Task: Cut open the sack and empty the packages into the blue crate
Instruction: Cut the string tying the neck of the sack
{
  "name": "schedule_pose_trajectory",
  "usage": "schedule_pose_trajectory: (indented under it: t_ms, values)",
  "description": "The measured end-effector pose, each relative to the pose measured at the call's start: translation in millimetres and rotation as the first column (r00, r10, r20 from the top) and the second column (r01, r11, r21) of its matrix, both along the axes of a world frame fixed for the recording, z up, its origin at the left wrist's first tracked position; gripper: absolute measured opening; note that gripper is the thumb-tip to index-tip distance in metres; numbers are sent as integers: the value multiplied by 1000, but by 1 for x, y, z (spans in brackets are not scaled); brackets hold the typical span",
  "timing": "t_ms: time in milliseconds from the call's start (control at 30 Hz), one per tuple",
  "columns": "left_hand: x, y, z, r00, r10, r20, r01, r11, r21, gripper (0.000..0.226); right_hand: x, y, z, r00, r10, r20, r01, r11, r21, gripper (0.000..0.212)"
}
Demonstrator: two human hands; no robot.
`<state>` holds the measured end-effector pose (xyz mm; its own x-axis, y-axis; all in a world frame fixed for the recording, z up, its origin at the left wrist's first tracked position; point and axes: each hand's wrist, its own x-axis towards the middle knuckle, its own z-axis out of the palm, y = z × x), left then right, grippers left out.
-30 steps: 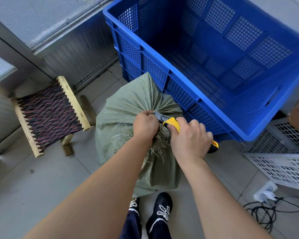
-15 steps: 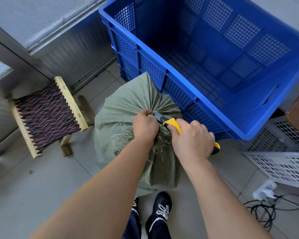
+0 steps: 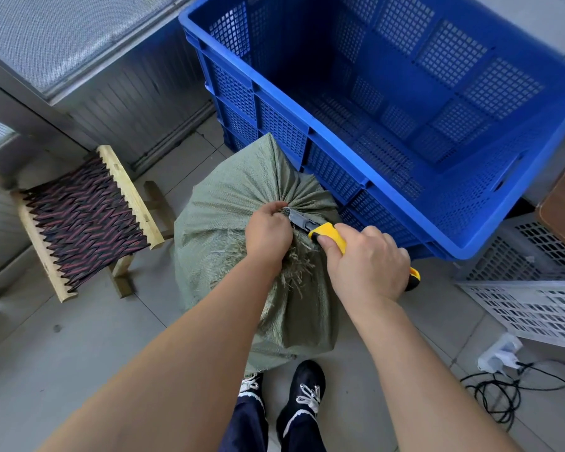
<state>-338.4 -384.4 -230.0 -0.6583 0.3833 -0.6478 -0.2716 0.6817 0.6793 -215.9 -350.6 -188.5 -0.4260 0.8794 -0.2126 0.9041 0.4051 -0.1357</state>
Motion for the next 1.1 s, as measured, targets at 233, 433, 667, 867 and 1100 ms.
schedule_pose_trajectory:
  t_ms: [233, 433, 667, 867, 1100]
  values:
    - [-1, -3, 0, 1000, 5, 5, -5, 1000, -4, 41, -6, 6, 2, 1000, 20, 12, -19, 997, -77, 43]
    - [-2, -4, -5, 1000, -7, -7, 7, 1000, -4, 39, -8, 9, 6, 999, 46, 15, -44, 994, -99, 42]
    - [-2, -5, -2, 1000, -12, -9, 12, 1000, 0, 38, -8, 8, 8, 999, 47, 23, -45, 993, -110, 42]
    - [1, -6, 1, 999, -28, -16, 28, 1000, 8, 37, -10, -1, 4, 997, 19, 77, -14, 998, -62, 45]
    - [5, -7, 2, 995, -58, -75, 57, 998, -23, 37, -18, -5, -4, 995, 26, 100, -22, 999, -39, 44]
